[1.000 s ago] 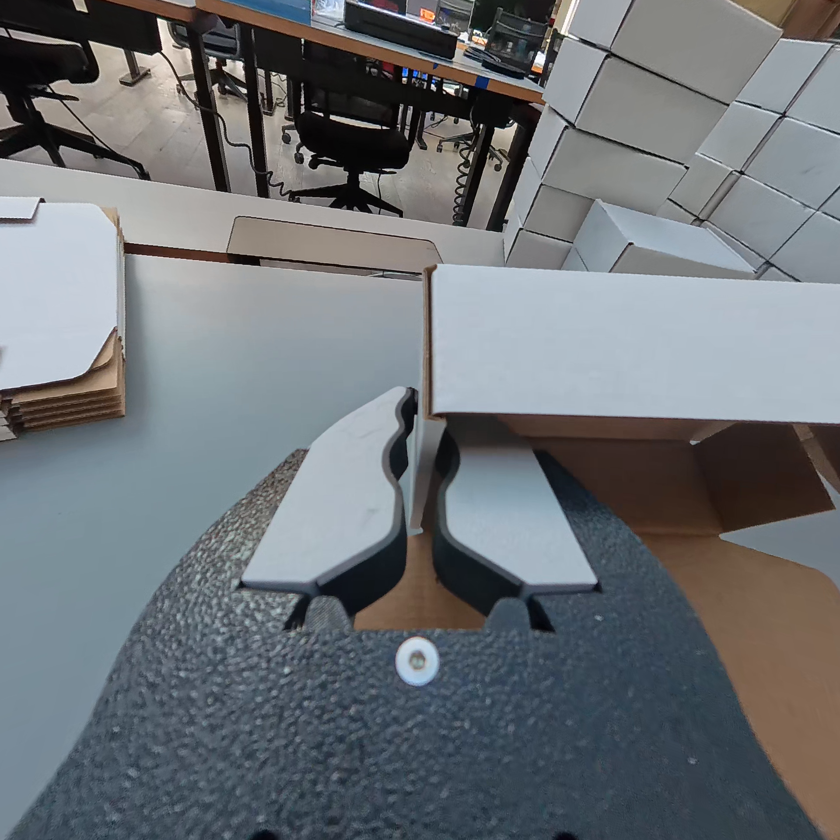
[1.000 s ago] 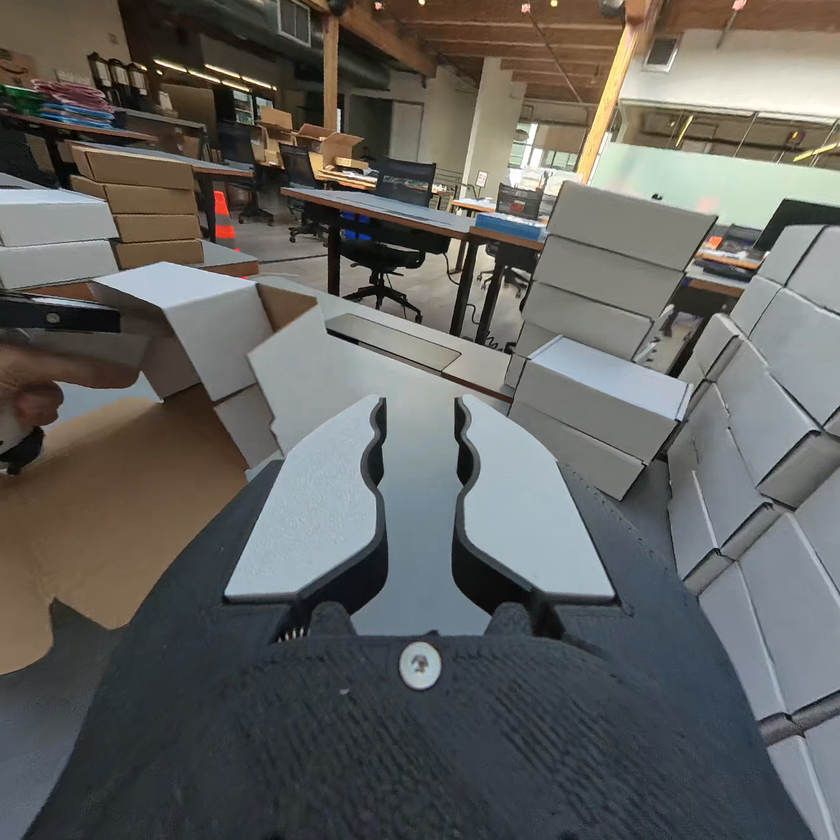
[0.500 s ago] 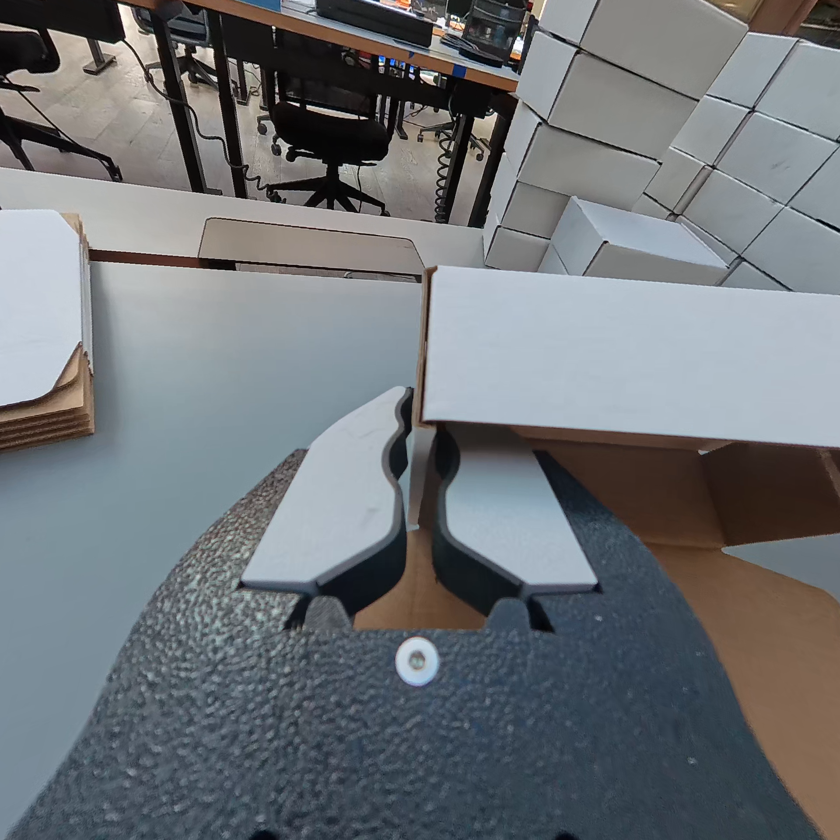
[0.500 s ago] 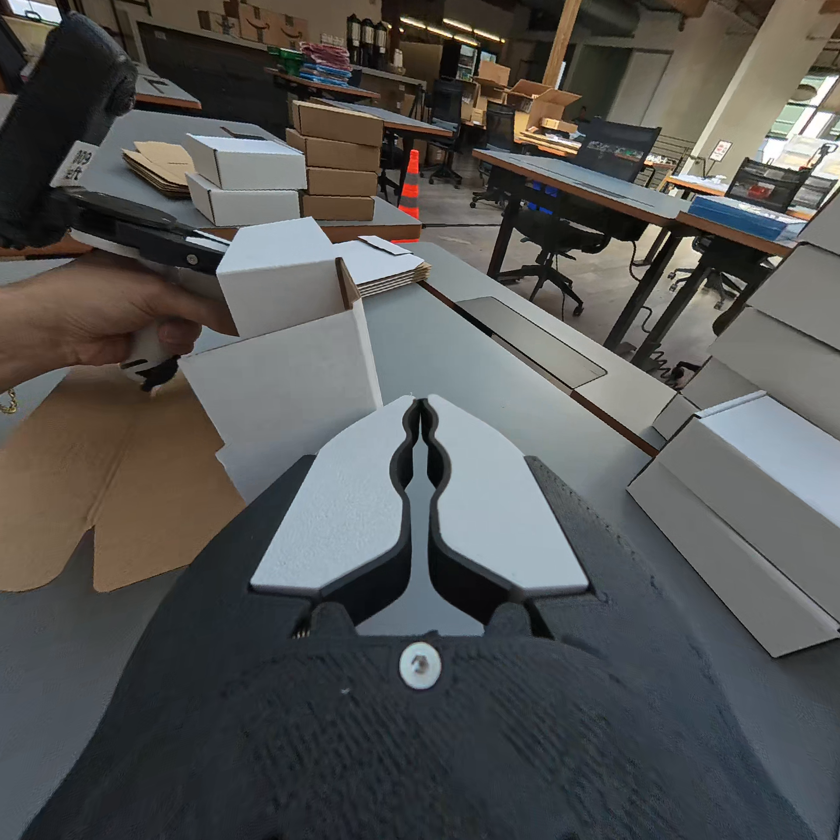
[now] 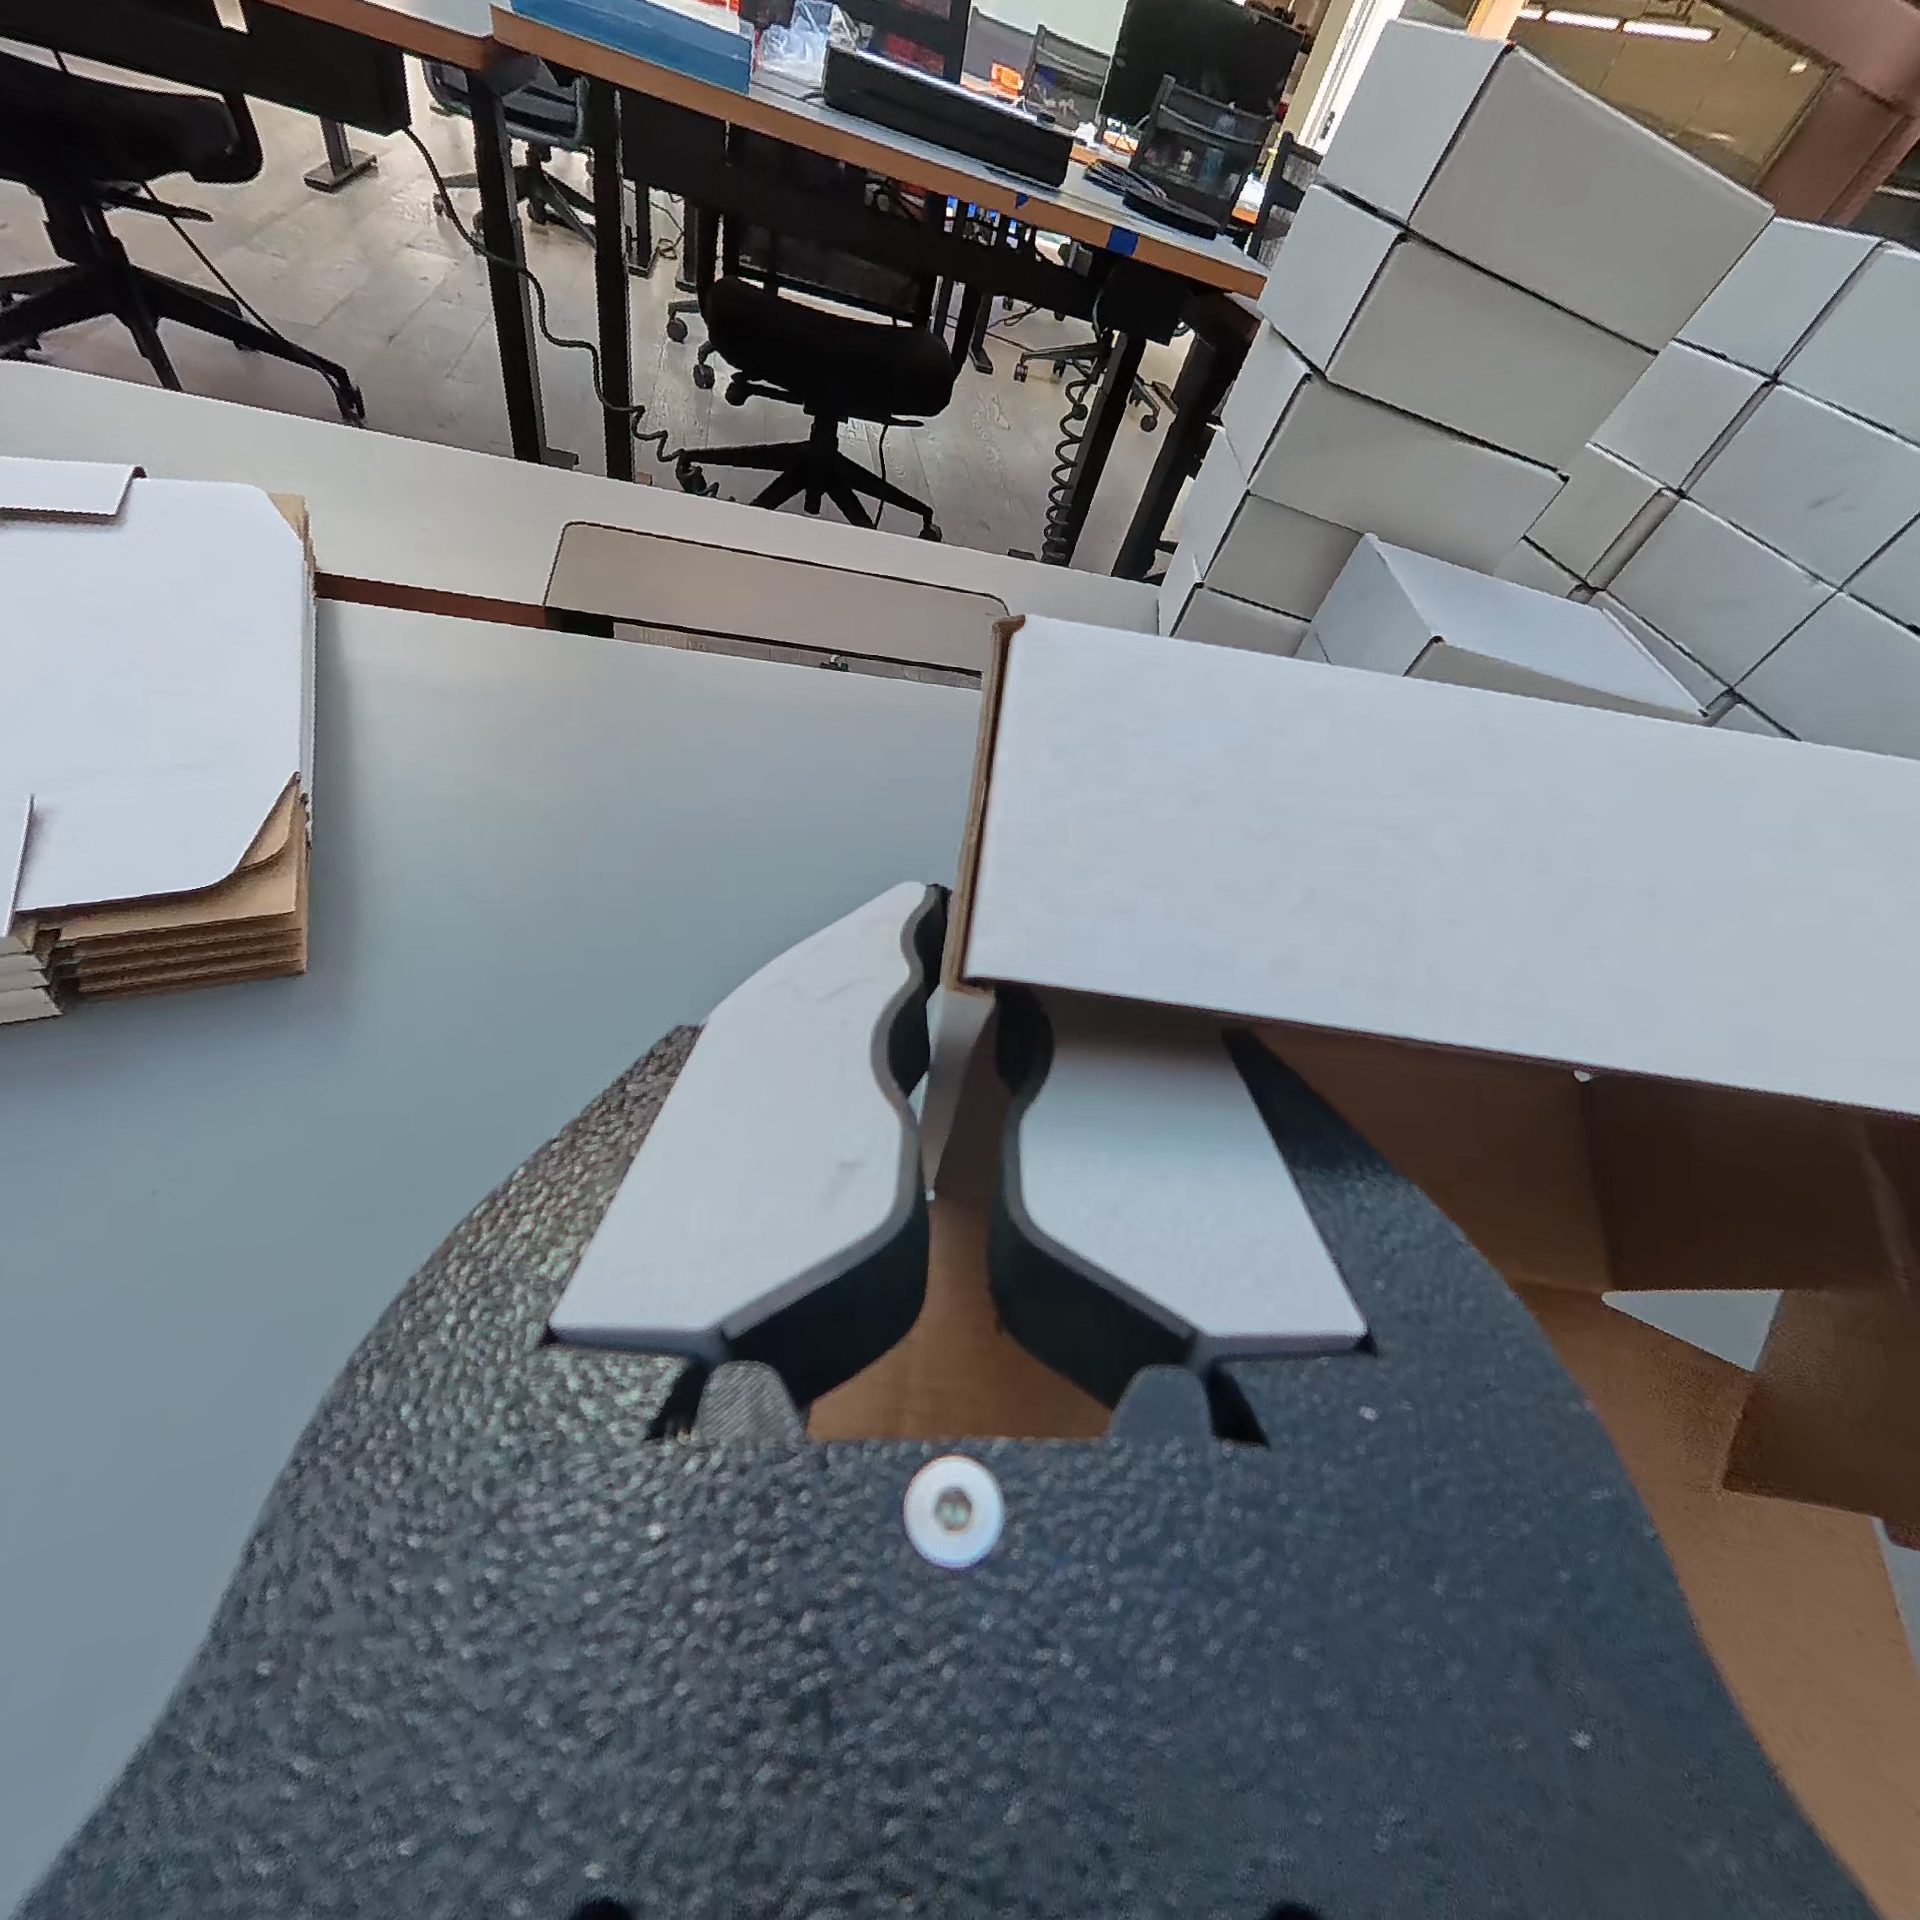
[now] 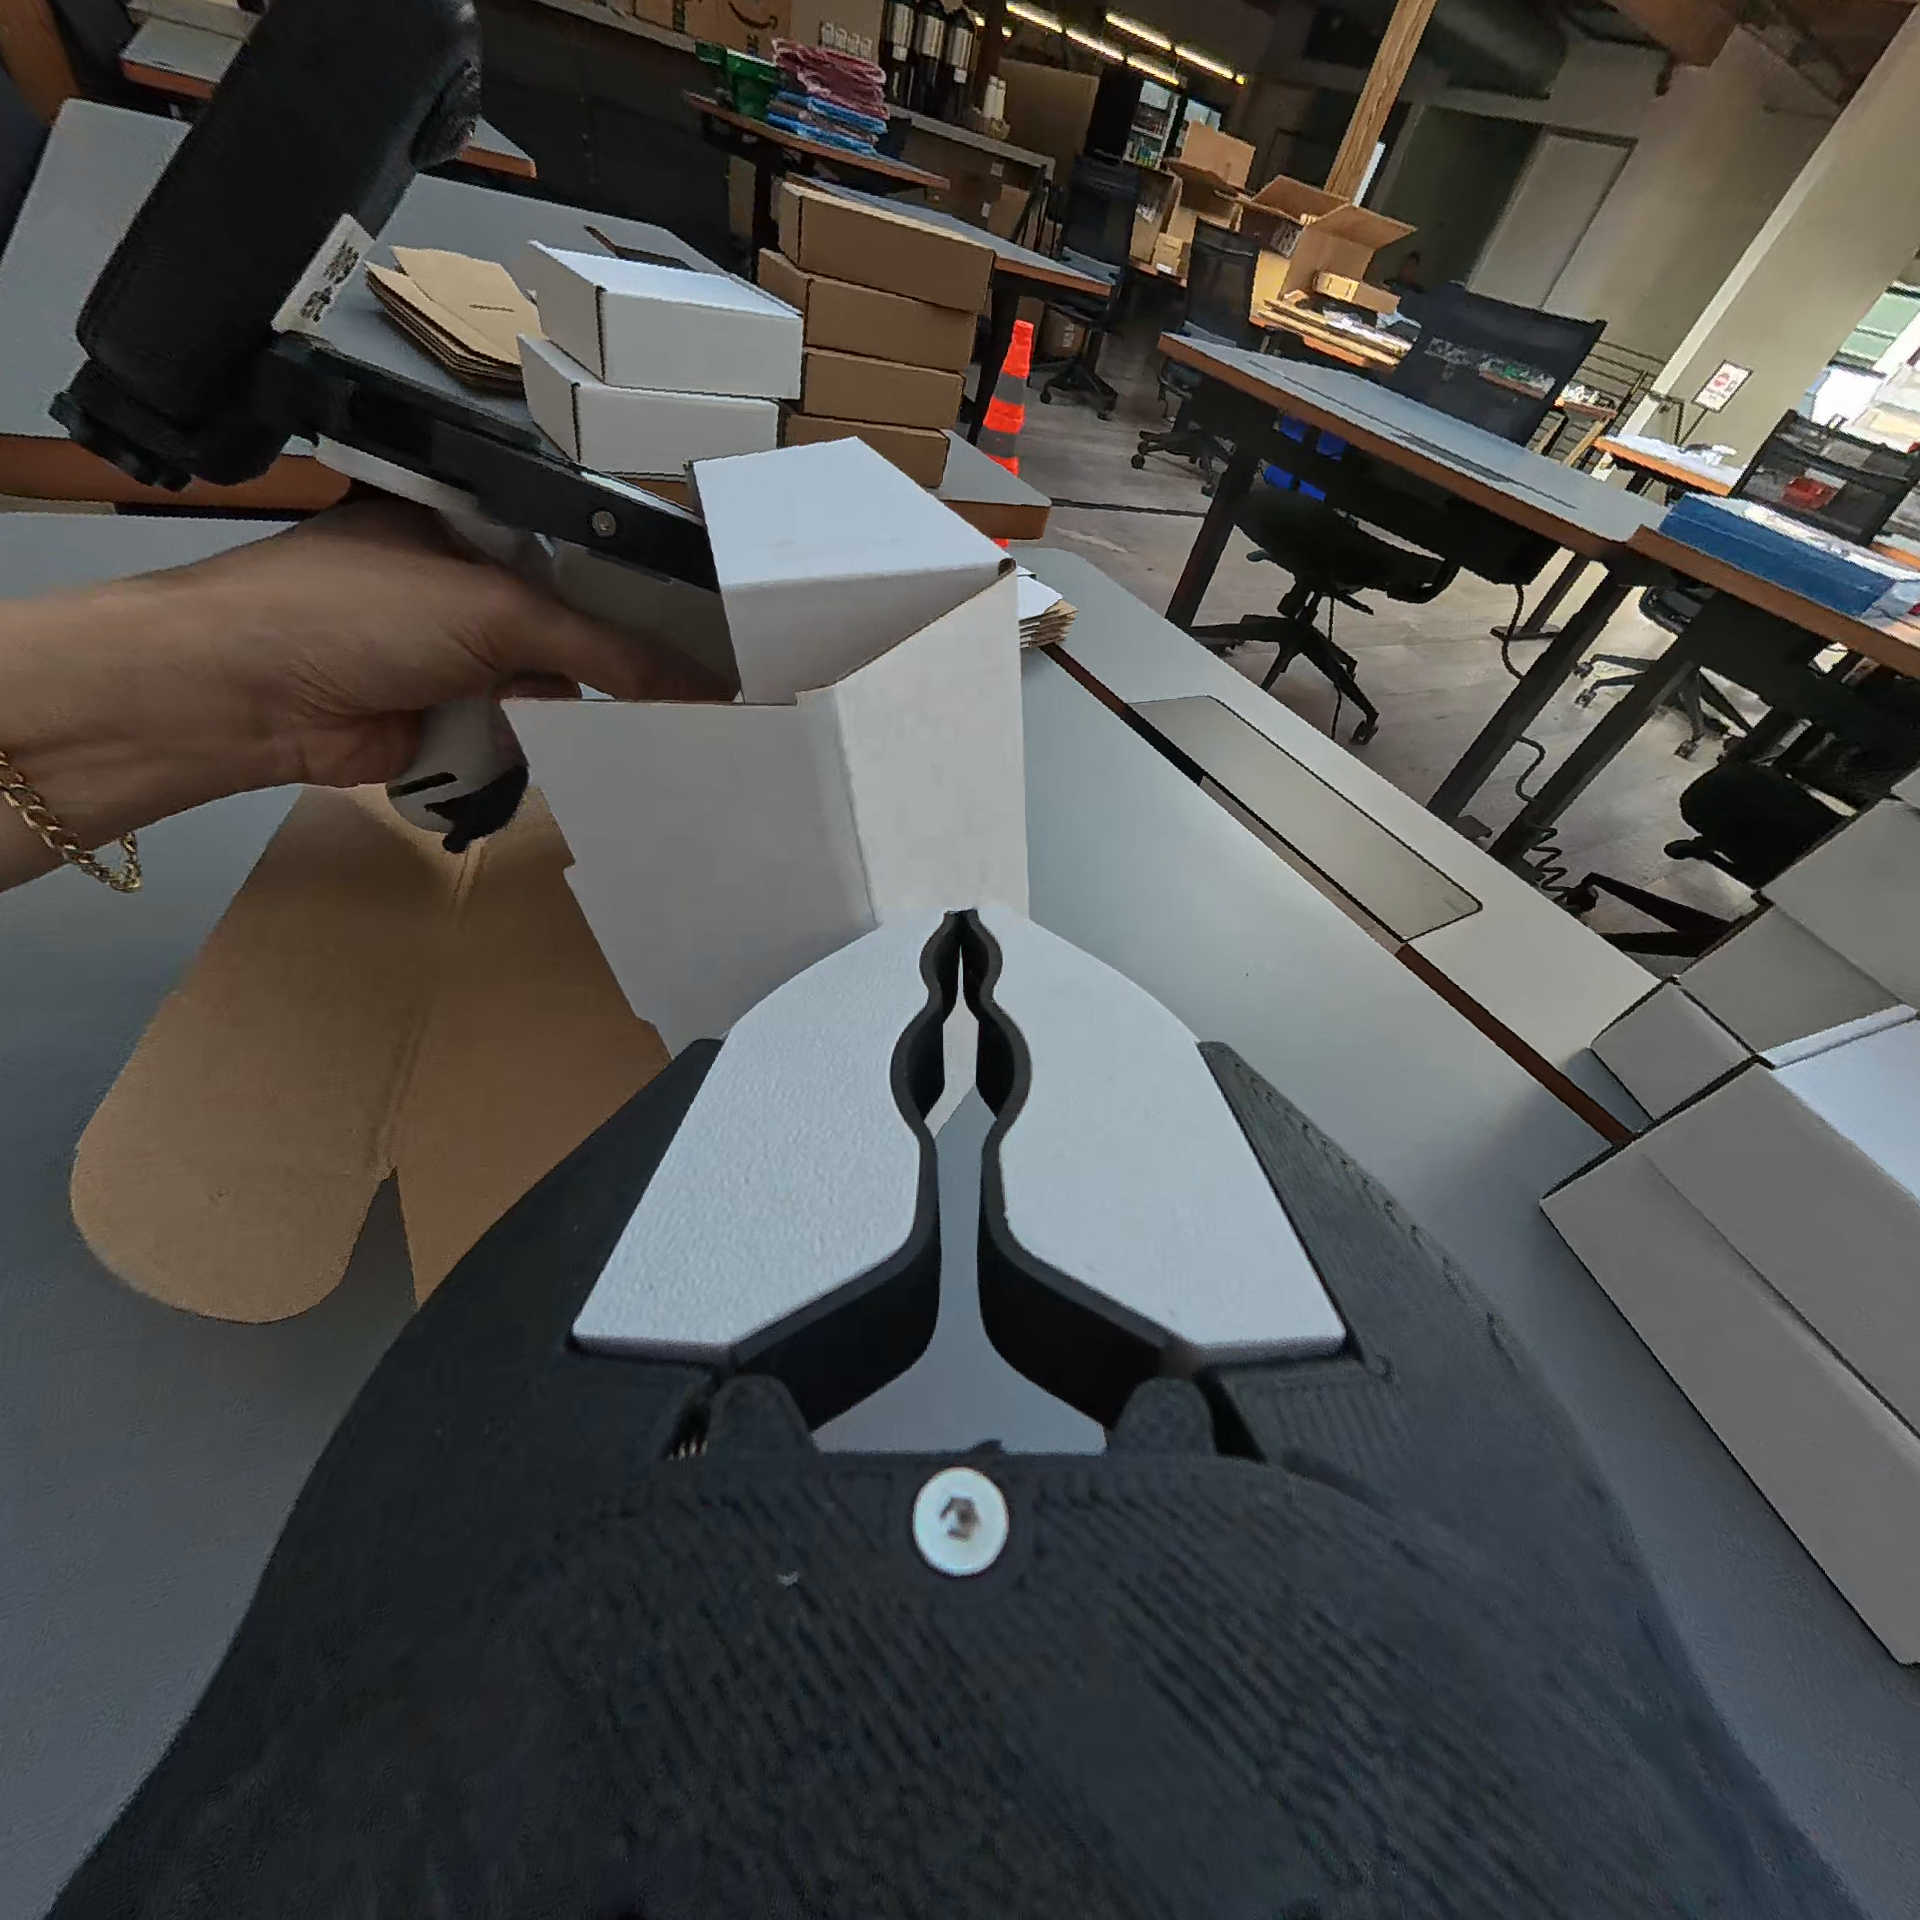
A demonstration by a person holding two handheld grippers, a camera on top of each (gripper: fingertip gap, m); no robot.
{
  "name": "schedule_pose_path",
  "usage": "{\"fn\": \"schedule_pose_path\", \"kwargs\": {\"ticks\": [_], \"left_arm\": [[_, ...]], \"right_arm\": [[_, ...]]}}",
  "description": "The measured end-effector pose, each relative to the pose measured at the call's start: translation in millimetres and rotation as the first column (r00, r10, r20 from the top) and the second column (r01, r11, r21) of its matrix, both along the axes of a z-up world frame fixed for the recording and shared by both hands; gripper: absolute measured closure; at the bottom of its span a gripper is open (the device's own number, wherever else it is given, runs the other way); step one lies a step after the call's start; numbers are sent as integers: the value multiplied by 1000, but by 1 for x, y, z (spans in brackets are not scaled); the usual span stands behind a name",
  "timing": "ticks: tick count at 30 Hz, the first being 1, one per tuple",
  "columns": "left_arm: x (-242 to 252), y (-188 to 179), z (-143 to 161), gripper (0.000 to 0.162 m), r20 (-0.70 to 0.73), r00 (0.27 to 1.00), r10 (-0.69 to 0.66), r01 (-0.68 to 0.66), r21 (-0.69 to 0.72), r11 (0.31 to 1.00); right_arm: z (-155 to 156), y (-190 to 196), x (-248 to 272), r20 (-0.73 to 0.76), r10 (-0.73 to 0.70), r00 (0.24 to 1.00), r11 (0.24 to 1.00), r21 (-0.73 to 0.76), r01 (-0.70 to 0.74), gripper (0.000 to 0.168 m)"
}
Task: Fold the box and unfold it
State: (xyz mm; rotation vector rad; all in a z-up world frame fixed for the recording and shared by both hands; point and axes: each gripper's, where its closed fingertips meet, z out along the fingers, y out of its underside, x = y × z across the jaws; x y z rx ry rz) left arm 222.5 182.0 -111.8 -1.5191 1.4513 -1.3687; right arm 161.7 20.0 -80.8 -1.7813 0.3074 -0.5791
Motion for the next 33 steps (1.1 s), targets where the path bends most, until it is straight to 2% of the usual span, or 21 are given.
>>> {"fn": "schedule_pose_path", "kwargs": {"ticks": [1,8,11,13,16,21,33], "left_arm": [[0,0,0,155,0,1000,-1,1,-1,1000],[-2,-4,-2,155,-5,1000,-4,4,-8,1000],[-3,-3,-5,155,-5,1000,-4,4,-19,1000],[-3,-3,-7,155,-8,1000,-12,12,-42,999],[-5,-4,-6,155,-5,1000,-26,25,-61,998],[-5,-7,-3,155,6,999,-37,37,-54,998],[-6,-13,-5,154,3,998,-55,56,-40,998]], "right_arm": [[-1,4,-2,0,8,1000,1000,-1,-8,168],[-3,19,-5,-4,17,1000,1000,14,-17,168],[-1,18,-2,39,-11,999,1000,29,9,168],[3,14,0,60,-23,998,999,49,20,162],[7,10,-3,57,33,998,997,72,-37,152],[13,8,-14,81,136,987,987,71,-142,147],[3,11,-30,40,251,967,968,13,-251,148]]}}
